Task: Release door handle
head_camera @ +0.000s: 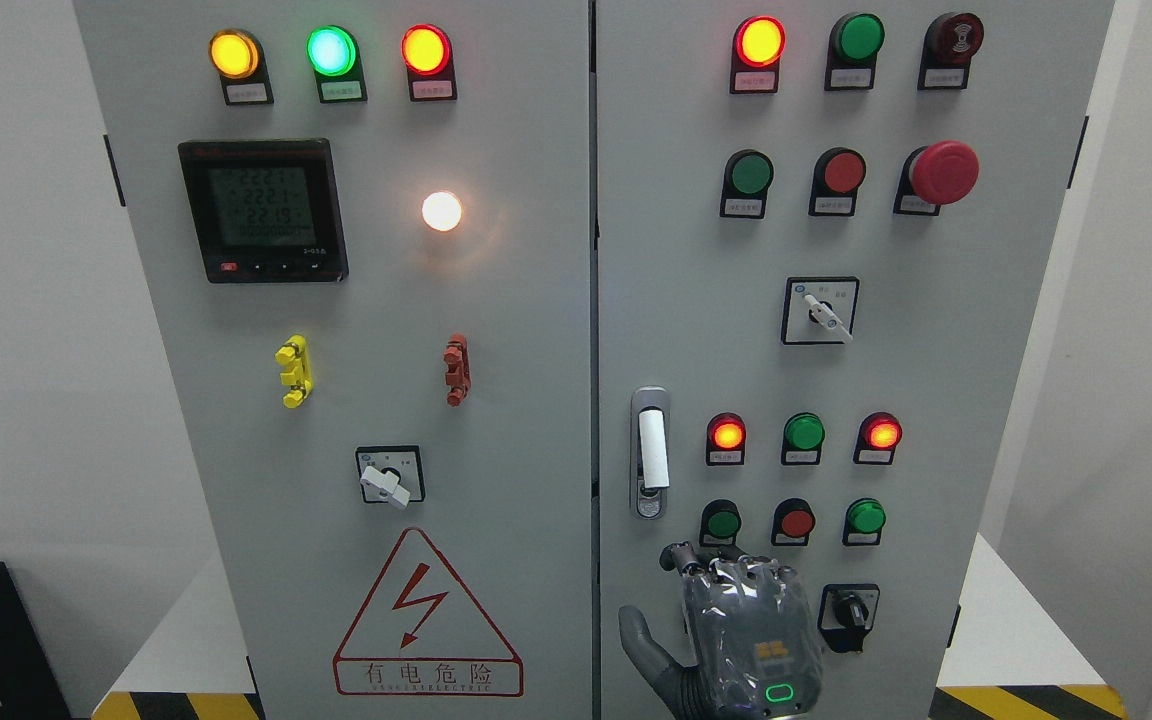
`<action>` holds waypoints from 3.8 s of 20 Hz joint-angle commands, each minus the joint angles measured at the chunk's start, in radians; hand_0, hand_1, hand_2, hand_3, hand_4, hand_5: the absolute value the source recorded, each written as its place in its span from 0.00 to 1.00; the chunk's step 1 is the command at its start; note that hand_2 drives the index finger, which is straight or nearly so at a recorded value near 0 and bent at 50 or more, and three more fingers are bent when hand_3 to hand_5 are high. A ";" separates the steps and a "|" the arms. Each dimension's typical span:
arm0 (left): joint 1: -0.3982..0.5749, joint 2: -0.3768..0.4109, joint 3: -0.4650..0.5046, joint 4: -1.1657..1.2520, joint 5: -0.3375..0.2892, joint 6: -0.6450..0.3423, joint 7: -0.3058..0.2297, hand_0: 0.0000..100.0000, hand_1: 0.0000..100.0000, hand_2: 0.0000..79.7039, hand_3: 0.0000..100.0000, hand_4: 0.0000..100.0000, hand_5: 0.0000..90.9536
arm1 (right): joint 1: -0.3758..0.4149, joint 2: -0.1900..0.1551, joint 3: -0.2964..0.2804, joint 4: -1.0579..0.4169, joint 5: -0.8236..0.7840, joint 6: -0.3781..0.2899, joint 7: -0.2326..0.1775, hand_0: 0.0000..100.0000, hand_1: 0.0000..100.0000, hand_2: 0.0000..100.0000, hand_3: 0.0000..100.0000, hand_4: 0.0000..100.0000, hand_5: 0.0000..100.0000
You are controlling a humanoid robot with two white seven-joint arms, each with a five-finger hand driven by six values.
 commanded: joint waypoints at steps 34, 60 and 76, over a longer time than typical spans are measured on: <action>0.000 0.000 -0.021 -0.020 0.000 0.000 0.000 0.00 0.00 0.03 0.09 0.01 0.00 | -0.199 0.003 -0.036 -0.009 -0.018 0.027 0.066 0.07 0.48 0.76 1.00 0.97 0.91; 0.000 0.000 -0.021 -0.020 0.000 0.000 0.000 0.00 0.00 0.03 0.09 0.01 0.00 | -0.221 0.003 -0.040 0.029 -0.018 0.042 0.061 0.14 0.45 0.76 1.00 0.97 0.91; 0.000 0.000 -0.021 -0.020 0.000 0.000 0.000 0.00 0.00 0.03 0.09 0.01 0.00 | -0.204 0.003 -0.042 0.011 -0.018 0.042 0.055 0.21 0.44 0.76 1.00 0.97 0.91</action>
